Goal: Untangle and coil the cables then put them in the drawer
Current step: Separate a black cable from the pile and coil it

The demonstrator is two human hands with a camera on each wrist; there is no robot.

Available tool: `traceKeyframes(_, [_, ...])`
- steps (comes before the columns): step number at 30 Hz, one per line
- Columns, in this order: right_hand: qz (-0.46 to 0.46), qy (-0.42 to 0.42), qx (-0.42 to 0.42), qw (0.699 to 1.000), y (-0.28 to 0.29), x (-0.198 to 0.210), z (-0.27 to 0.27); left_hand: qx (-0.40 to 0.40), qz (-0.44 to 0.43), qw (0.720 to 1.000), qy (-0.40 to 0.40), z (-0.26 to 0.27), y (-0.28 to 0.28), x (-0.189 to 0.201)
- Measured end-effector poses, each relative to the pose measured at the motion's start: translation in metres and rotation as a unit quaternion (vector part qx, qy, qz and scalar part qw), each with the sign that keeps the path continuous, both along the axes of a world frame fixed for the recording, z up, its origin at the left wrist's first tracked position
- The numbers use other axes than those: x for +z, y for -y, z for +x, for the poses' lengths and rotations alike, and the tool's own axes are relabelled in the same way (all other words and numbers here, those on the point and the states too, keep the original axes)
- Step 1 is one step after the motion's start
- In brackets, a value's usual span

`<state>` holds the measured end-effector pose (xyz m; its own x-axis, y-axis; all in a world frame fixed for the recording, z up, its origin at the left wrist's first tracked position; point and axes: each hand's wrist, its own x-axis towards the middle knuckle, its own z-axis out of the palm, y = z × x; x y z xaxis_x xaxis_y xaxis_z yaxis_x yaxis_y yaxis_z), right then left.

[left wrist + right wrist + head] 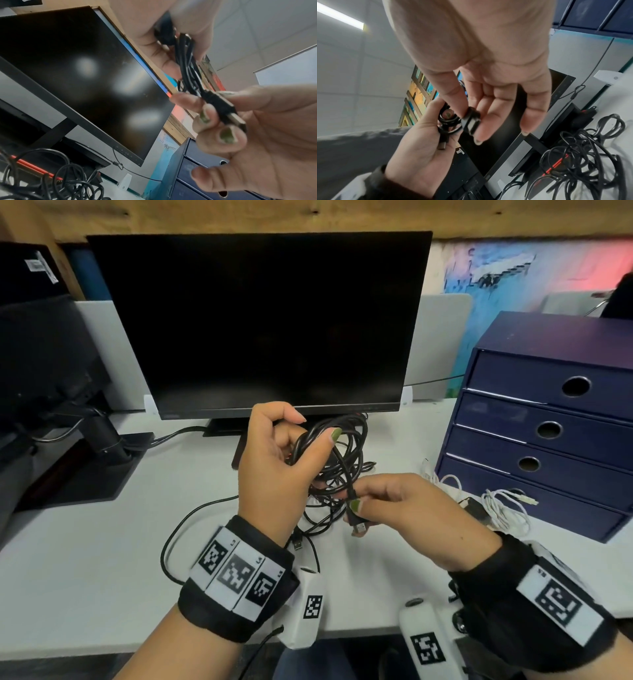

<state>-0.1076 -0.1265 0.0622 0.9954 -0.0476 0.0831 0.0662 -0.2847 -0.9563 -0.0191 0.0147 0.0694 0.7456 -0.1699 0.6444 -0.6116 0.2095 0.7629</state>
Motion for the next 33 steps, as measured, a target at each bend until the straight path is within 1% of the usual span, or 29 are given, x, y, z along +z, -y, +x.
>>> traceKeyframes(3, [0.018, 0.011, 0.035, 0.999, -0.002, -0.003, 0.0, 0.031, -0.02, 0.999, 0.022, -0.002, 0.0, 0.003])
traceKeyframes(6, [-0.012, 0.027, 0.041, 0.999, 0.0, -0.007, 0.001, 0.03, -0.019, 0.999, 0.014, -0.002, -0.001, 0.006])
traceKeyframes(11, [-0.062, 0.077, -0.005, 0.995, -0.002, -0.011, 0.003, 0.029, -0.005, 0.999, -0.024, 0.001, -0.001, 0.007])
traceKeyframes(14, [-0.11, 0.12, -0.043, 0.986, -0.005, -0.011, 0.003, 0.021, 0.006, 0.999, -0.036, 0.001, -0.002, 0.009])
traceKeyframes(17, [-0.17, 0.156, -0.072, 0.97, -0.005, -0.01, 0.004, -0.01, 0.013, 0.998, -0.06, 0.002, -0.004, 0.012])
traceKeyframes(19, [-0.199, 0.178, -0.107, 0.958, -0.003, -0.01, 0.006, -0.033, 0.021, 0.996, -0.083, 0.002, -0.005, 0.013])
traceKeyframes(23, [-0.198, 0.187, -0.192, 0.943, 0.004, -0.014, 0.011, -0.093, 0.038, 0.985, -0.139, 0.0, -0.005, 0.008])
traceKeyframes(25, [-0.237, 0.218, -0.25, 0.913, 0.006, -0.016, 0.012, -0.117, 0.057, 0.982, -0.137, -0.003, -0.003, 0.004])
traceKeyframes(27, [-0.294, 0.236, -0.286, 0.881, 0.003, -0.016, 0.013, -0.117, 0.07, 0.982, -0.131, -0.005, -0.001, 0.003])
traceKeyframes(28, [-0.307, 0.231, -0.285, 0.878, 0.001, -0.015, 0.013, -0.105, 0.075, 0.984, -0.123, -0.005, 0.0, 0.003])
traceKeyframes(31, [-0.3, 0.194, -0.242, 0.902, -0.007, -0.012, 0.011, -0.065, 0.095, 0.99, -0.087, -0.003, 0.0, 0.006])
traceKeyframes(33, [-0.291, 0.184, -0.23, 0.91, -0.009, -0.008, 0.009, -0.052, 0.093, 0.991, -0.086, 0.0, -0.001, 0.008])
